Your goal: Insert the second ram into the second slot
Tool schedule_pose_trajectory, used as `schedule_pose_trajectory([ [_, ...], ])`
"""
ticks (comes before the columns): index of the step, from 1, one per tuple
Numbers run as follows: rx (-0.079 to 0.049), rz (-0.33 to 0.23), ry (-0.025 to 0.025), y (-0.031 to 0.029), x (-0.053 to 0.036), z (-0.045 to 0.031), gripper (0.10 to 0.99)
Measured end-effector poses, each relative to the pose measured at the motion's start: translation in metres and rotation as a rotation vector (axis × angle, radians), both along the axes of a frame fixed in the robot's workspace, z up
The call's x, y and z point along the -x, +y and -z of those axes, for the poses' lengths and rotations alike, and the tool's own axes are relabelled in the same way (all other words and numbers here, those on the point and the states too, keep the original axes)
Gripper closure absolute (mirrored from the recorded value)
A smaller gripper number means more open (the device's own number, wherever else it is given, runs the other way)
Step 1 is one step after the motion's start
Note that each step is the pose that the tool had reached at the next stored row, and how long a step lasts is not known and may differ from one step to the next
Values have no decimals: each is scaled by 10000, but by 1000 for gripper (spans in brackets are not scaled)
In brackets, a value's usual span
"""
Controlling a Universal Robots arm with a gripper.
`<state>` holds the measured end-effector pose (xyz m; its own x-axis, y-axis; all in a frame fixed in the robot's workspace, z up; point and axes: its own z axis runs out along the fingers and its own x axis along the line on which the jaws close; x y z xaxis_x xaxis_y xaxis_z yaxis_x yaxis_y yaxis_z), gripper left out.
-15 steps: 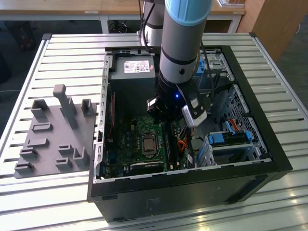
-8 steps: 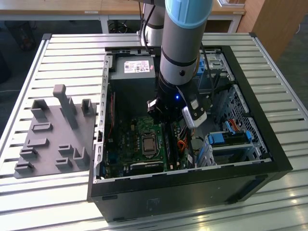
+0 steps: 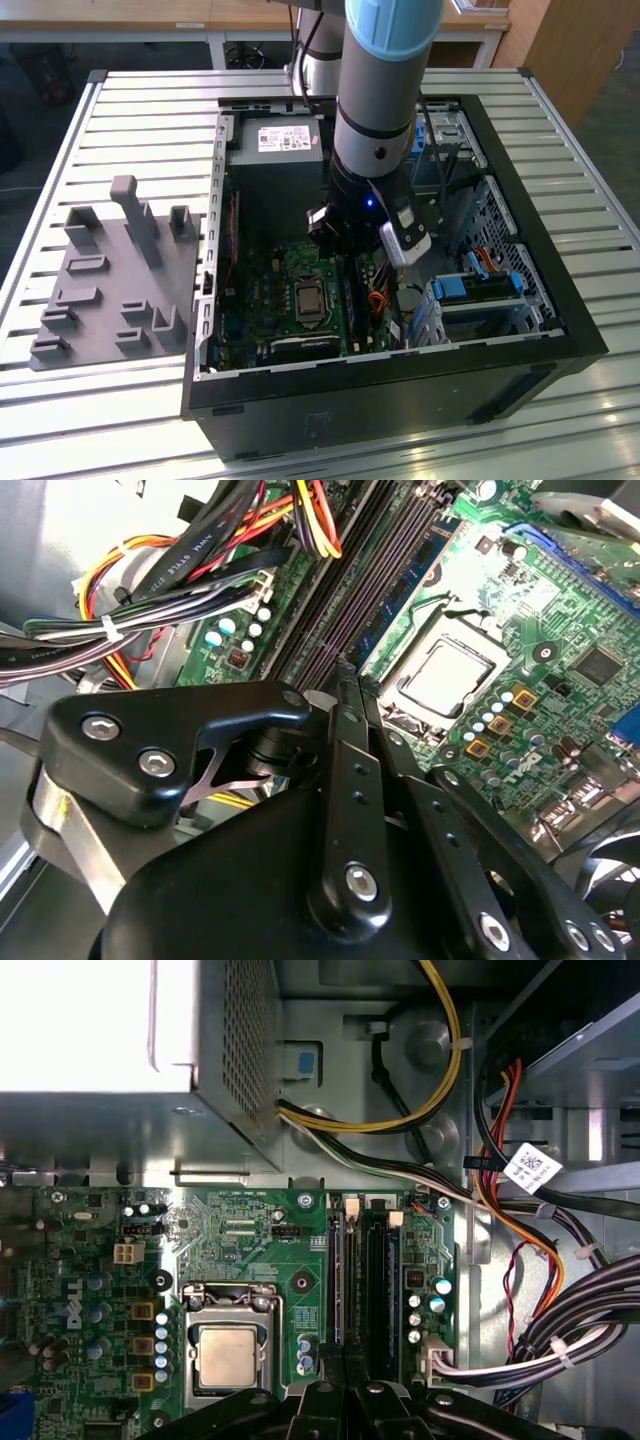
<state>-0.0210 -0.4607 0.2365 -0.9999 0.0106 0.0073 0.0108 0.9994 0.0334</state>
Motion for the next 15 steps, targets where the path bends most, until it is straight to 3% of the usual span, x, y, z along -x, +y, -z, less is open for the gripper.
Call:
schedule_pose_trajectory([
  [15, 4, -77, 12, 0, -39, 75, 973],
])
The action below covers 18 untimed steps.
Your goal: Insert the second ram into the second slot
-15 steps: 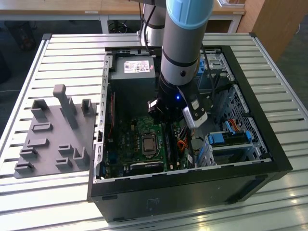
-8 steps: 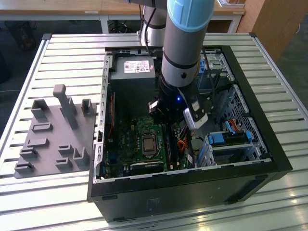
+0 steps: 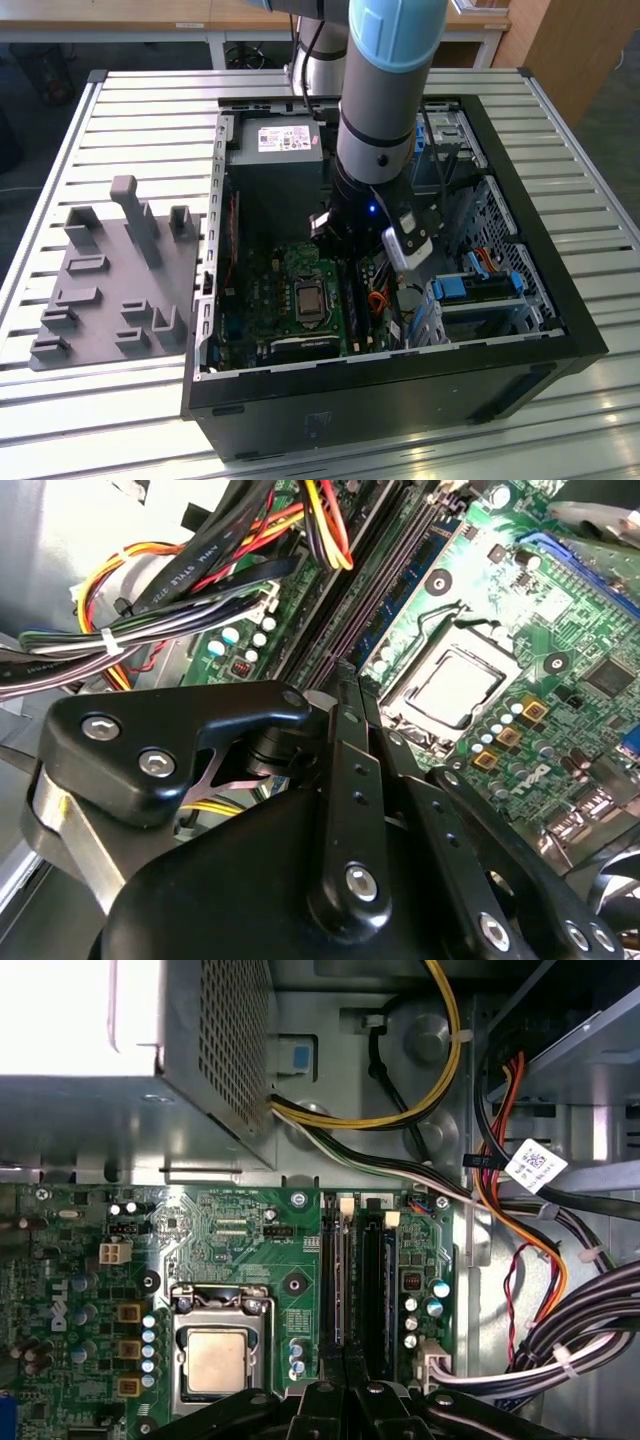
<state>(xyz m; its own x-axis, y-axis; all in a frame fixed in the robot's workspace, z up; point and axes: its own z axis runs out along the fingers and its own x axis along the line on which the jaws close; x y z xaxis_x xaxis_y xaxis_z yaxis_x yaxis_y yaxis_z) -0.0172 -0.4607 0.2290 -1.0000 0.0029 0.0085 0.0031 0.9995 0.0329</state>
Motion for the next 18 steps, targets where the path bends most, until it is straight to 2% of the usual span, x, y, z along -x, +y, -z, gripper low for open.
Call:
schedule_pose_trajectory([
  [18, -3, -49, 17, -40, -15, 5, 973],
])
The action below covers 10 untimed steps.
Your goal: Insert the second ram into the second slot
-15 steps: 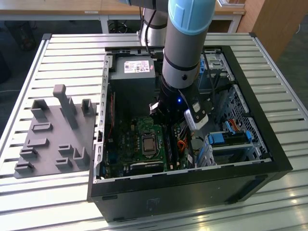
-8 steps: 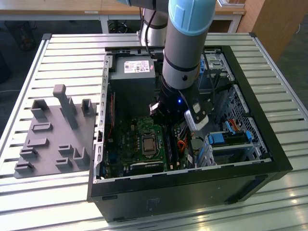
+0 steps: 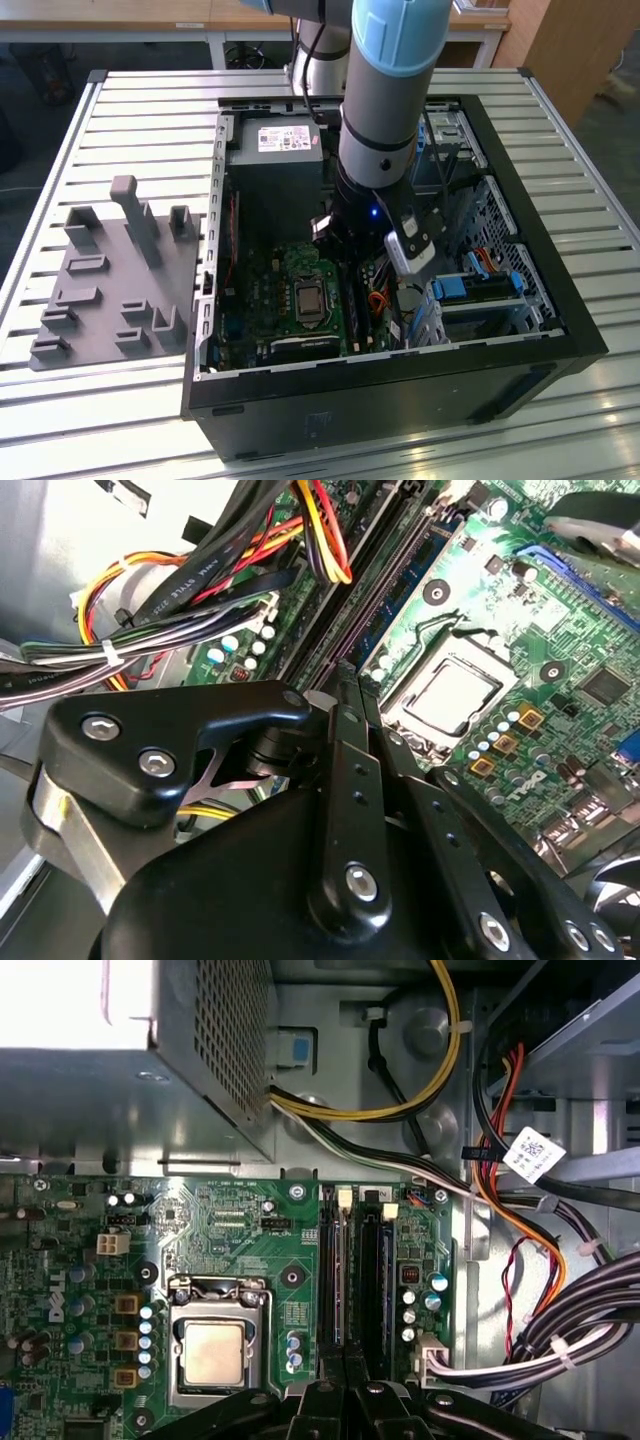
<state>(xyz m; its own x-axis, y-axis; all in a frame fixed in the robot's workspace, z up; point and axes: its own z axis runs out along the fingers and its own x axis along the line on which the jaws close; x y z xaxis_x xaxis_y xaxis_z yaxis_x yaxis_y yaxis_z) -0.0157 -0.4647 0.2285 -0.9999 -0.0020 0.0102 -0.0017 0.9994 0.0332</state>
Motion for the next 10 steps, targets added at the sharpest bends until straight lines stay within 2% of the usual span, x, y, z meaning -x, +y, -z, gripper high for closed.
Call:
schedule_pose_trajectory([
  [10, 1, -1, 0, -17, -1, 16, 973],
])
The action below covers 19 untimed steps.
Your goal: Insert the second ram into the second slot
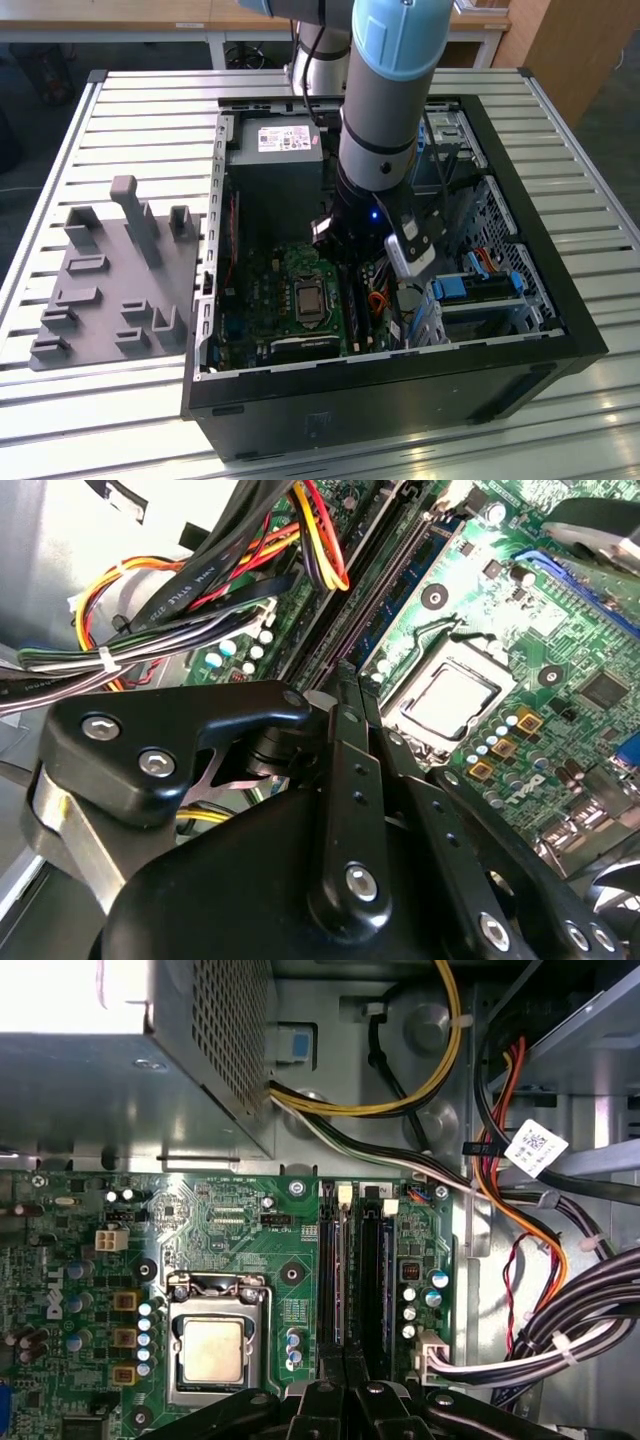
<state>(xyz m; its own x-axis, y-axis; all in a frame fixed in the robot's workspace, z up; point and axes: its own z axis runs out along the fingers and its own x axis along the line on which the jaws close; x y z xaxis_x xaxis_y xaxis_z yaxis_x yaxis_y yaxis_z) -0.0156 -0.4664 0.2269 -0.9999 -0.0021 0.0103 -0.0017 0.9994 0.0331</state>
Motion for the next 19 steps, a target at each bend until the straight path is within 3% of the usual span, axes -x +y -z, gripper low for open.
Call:
schedule_pose_trajectory([
  [19, -1, 5, 12, 0, -1, 22, 973],
])
